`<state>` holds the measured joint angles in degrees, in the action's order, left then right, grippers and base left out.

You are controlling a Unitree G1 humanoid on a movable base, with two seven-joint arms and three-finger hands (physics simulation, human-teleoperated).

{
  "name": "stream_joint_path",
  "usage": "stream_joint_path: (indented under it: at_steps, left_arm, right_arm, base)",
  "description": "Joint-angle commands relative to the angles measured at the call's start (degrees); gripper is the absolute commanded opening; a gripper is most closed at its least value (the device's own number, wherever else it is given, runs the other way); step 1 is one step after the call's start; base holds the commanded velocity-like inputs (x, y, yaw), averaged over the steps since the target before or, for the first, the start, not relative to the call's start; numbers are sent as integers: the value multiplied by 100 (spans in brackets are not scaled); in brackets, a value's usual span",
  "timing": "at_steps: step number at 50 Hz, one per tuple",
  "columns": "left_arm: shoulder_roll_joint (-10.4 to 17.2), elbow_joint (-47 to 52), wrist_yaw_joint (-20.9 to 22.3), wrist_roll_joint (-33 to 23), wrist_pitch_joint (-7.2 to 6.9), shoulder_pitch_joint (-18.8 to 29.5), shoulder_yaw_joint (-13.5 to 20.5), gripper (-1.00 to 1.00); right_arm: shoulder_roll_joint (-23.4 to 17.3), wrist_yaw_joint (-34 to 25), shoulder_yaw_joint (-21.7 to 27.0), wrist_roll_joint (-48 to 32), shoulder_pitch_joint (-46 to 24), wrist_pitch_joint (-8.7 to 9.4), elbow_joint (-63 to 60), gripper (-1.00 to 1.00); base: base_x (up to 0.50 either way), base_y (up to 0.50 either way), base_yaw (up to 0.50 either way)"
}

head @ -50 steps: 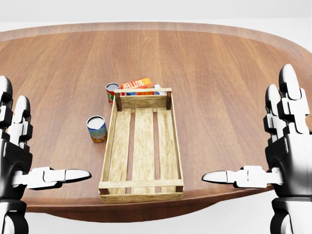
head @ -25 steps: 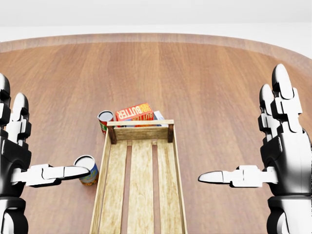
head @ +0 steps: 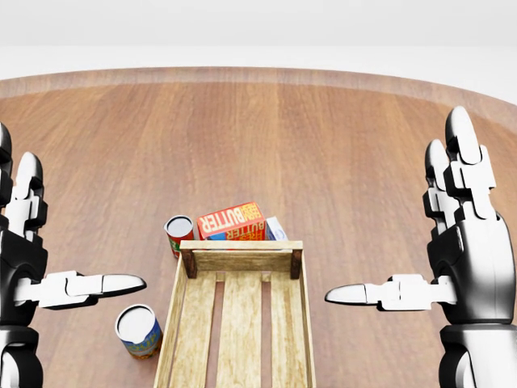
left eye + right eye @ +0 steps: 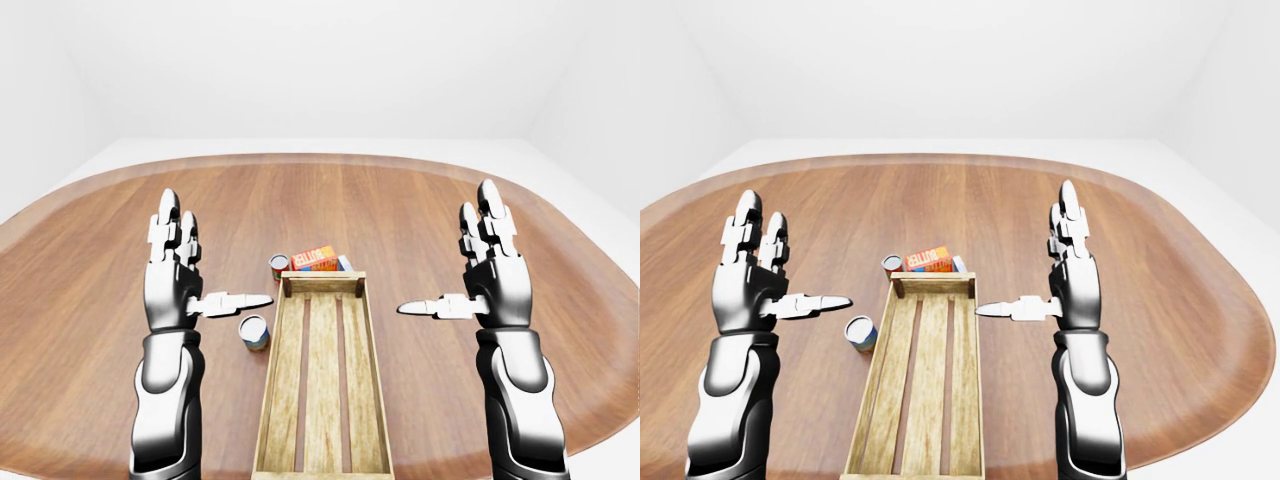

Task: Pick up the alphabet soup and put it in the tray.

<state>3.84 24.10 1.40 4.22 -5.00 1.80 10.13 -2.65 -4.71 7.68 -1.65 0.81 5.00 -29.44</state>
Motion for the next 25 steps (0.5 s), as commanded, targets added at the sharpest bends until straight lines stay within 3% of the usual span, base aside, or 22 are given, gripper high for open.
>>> stream_joint_path:
  at_steps: [1, 7, 11, 12, 16, 17, 18, 20, 25]
  left_arm:
    - [35, 79, 53, 36, 0, -10, 58, 100]
    - [171, 172, 268, -235, 0, -60, 134, 100]
    - [545, 195, 823, -806, 0, 40, 271, 100]
    - [745, 110, 995, -1124, 0, 125, 338, 100]
    - [1010, -367, 1301, -2202, 0, 346, 529, 100]
    - [1211, -543, 1668, -2584, 0, 242, 428, 100]
    - [1136, -560, 1776, -2700, 0, 259, 489, 100]
    - [1352, -1258, 1725, -3735, 0, 261, 313, 100]
    - [1412, -1892, 2158, -4645, 0, 298, 337, 100]
  right_arm:
    - [6, -6, -4, 35, 15, 0, -14, 100]
    - [35, 37, 21, 104, 1, 0, -5, 100]
    - [-9, 39, 71, 148, 6, 0, -93, 100]
    - [-11, 35, 74, 146, 20, 0, -104, 100]
    - [16, 40, 4, 84, 60, 0, -53, 100]
    - [21, 30, -17, 85, 55, 0, -53, 100]
    - [21, 29, -18, 85, 55, 0, -53, 100]
    - [14, 5, -27, 112, -5, 0, 53, 100]
    - [13, 19, -121, 104, -94, 0, 103, 100]
  base:
    - [50, 2, 0]
    - [50, 2, 0]
    - [0, 0, 0]
    - [0, 0, 0]
    - [0, 0, 0]
    - [0, 0, 0]
    - [0, 0, 0]
    - [0, 0, 0]
    - [0, 0, 0]
